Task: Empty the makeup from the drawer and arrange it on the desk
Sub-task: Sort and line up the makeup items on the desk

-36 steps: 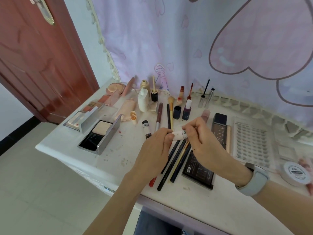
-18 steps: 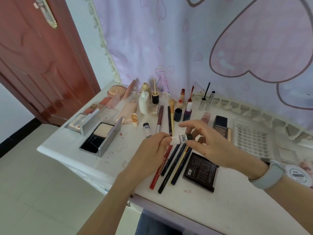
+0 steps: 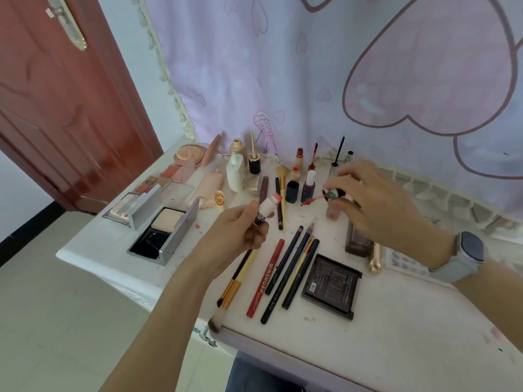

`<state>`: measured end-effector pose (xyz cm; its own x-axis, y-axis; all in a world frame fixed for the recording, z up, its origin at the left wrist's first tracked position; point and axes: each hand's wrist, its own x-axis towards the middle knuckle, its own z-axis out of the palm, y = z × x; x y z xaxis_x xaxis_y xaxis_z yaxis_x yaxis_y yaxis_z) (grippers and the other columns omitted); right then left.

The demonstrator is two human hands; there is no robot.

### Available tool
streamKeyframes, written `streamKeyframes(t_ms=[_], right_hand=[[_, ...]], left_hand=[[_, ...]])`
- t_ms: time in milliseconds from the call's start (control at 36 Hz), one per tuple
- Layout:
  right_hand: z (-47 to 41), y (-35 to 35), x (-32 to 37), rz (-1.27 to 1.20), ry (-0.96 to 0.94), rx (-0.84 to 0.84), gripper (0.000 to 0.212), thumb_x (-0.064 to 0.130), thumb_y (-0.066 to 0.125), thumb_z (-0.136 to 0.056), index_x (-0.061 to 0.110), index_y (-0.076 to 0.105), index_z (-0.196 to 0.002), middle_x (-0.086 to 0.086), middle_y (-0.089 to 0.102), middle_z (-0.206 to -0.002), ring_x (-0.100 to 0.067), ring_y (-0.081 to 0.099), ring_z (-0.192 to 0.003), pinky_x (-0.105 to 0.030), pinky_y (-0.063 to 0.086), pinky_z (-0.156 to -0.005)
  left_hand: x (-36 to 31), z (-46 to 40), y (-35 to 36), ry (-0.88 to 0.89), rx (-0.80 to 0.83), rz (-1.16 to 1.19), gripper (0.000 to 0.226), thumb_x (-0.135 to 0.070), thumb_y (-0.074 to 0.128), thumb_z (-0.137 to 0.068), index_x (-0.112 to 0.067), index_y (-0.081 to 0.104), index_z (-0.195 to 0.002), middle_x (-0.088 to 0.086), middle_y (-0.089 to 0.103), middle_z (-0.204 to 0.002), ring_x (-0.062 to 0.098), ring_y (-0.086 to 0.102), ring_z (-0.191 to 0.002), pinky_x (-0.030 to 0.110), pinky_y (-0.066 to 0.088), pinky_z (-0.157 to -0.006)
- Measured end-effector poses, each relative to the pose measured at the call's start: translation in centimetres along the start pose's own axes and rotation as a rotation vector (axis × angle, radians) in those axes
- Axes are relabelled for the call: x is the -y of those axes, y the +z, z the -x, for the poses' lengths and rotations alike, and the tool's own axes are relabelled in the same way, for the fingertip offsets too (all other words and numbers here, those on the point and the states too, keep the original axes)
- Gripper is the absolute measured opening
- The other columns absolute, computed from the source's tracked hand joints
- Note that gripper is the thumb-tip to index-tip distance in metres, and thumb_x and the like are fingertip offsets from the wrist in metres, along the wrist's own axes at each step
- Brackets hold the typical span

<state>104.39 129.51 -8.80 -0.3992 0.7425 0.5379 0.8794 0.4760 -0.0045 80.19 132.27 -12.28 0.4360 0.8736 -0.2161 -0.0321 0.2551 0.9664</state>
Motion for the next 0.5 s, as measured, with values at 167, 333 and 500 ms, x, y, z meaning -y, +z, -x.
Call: streamKeyframes(t_ms=[167, 333, 500], right_hand=[[1.7, 2.1, -0.4, -0.459, 0.608, 0.018, 0.022, 0.034, 0.057, -0.087, 0.020, 0.057, -0.103, 0.010, 0.053, -0.083, -0.001, 0.046, -0.065, -0.007, 0.036, -0.060], [2.2, 3.5, -0.3, -0.616, 0.706, 0.029, 0.020, 0.030, 0.059, -0.088, 0.023, 0.057, -0.106, 0.013, 0.060, -0.083, 0.005, 0.054, -0.066, -0.001, 0.038, -0.060], [1.6, 4.6, -0.4, -0.572, 0.688, 0.062, 0.014, 0.031, 0.061, -0.087, 0.030, 0.056, -0.101, 0.014, 0.063, -0.086, 0.004, 0.054, -0.073, -0.013, 0.039, -0.066]], left_hand=[[0.4, -0.4, 0.8, 0.024, 0.075, 0.329, 0.030, -0.030, 0.052, -0.085, -0.009, 0.061, -0.104, 0.008, 0.069, -0.085, 0.013, 0.062, -0.066, 0.022, 0.051, -0.058], [0.3, -1.3, 2.0, -0.066, 0.052, 0.691, 0.029, -0.021, 0.046, -0.094, 0.002, 0.053, -0.111, 0.009, 0.061, -0.077, 0.016, 0.061, -0.064, 0.026, 0.053, -0.058], [0.1, -1.8, 1.9, 0.036, 0.091, 0.736, 0.018, -0.008, 0.054, -0.084, -0.002, 0.059, -0.101, 0.010, 0.066, -0.086, 0.021, 0.067, -0.087, 0.035, 0.056, -0.073]])
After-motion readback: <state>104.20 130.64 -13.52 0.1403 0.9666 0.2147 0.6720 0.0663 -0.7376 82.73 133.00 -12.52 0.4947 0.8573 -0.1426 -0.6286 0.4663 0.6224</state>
